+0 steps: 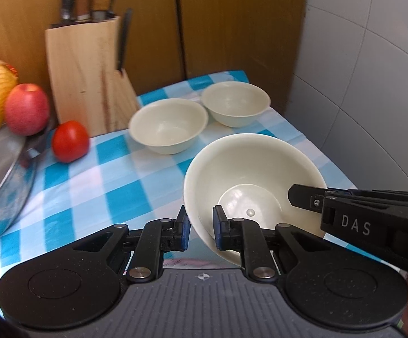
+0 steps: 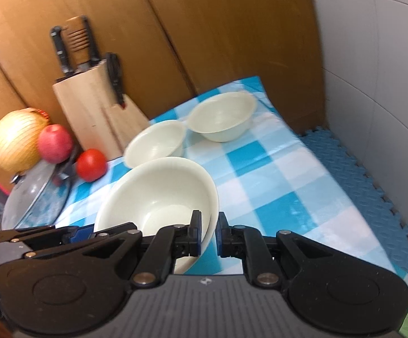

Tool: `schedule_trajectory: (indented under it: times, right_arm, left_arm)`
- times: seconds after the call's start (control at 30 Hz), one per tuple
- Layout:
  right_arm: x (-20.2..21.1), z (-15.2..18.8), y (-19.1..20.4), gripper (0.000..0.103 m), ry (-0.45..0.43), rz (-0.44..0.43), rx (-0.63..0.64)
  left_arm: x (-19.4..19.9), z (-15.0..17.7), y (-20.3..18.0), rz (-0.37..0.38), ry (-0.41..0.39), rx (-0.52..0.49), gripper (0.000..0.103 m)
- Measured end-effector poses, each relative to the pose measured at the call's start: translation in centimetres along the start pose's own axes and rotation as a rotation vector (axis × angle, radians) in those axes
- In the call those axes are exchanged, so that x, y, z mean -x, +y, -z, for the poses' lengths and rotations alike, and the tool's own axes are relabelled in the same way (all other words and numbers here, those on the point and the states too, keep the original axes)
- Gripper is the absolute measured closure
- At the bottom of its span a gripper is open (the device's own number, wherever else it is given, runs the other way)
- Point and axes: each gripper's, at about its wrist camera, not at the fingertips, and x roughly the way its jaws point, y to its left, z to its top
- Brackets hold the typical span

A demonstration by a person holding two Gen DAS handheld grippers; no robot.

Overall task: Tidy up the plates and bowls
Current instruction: 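Lift the large cream bowl with both tools toward the plate stack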

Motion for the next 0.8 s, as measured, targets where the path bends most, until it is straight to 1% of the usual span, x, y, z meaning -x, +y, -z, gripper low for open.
schedule_trajectory:
  times: [0.23, 0.47, 0.7, 0.8]
  right_arm:
    - [1.2, 0.9, 2.5, 0.091, 0.000, -0.056, 0.041]
    - [2.3, 2.1, 4.7, 0.090, 0.006, -0.094, 0.077]
    - [2.6, 2.9, 5.5, 0.090, 0.023, -0.106, 0.092]
    - [2.6, 2.9, 5.7, 0.090, 0.019, -0.108, 0.095]
  left_arm:
    - [2.4, 1.3, 2.2, -0.022, -0.016, 0.036, 0.080]
    - [4.4, 2.6, 4.0, -0.022, -0.032, 0.069, 0.078]
    - [5.1, 3.3, 4.5, -0.015, -0.033, 0.092, 0.077]
    - [5.0, 3.1, 4.5, -0.020, -0.034, 0.092, 0.077]
